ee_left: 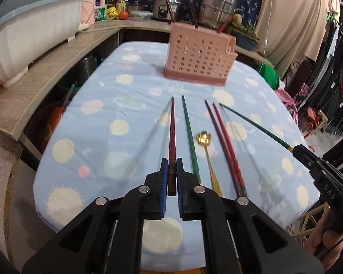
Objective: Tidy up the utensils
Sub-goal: 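Grasp a dark red chopstick with the left tool while the right tool grasps a green chopstick, then lift both chopsticks and lower them into the pink basket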
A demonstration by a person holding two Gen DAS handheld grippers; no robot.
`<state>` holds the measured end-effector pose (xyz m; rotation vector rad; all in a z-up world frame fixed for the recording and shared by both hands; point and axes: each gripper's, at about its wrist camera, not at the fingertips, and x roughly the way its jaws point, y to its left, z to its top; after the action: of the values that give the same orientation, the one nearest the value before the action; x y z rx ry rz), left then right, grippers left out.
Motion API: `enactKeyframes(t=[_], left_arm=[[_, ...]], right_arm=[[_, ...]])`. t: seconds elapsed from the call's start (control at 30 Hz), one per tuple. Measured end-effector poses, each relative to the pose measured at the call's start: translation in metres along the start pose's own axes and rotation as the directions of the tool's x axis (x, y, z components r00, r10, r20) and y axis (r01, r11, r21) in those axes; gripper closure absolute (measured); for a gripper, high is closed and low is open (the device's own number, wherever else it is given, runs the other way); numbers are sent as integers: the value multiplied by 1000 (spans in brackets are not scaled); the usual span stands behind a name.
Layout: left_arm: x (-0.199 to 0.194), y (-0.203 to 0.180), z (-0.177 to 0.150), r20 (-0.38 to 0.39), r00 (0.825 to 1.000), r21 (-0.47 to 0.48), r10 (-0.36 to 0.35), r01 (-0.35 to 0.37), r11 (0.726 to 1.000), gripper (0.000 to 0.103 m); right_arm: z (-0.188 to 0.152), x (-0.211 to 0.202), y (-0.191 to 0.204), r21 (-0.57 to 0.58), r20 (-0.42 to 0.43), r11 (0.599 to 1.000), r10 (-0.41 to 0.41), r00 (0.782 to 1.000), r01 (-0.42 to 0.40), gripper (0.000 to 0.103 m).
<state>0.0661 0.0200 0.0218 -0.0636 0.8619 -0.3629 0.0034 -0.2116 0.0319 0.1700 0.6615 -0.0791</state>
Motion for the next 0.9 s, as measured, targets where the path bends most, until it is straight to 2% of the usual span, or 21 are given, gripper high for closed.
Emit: enactKeyframes(t=[0.37, 0.57, 0.9], left_arm=[[-30, -1, 70, 148, 989, 9, 20, -22, 1000, 96], [-31, 1, 103, 189, 982, 1, 25, -26, 1000, 96], [-22, 2, 147, 207, 978, -8, 3, -1, 1000, 96]], right_arm=[[76, -16, -26, 36, 158, 999, 0, 987, -6, 96], [100, -7, -35, 51, 175, 999, 6, 985, -16, 96], [137, 3, -48, 93, 196, 994, 44, 980, -63, 96]])
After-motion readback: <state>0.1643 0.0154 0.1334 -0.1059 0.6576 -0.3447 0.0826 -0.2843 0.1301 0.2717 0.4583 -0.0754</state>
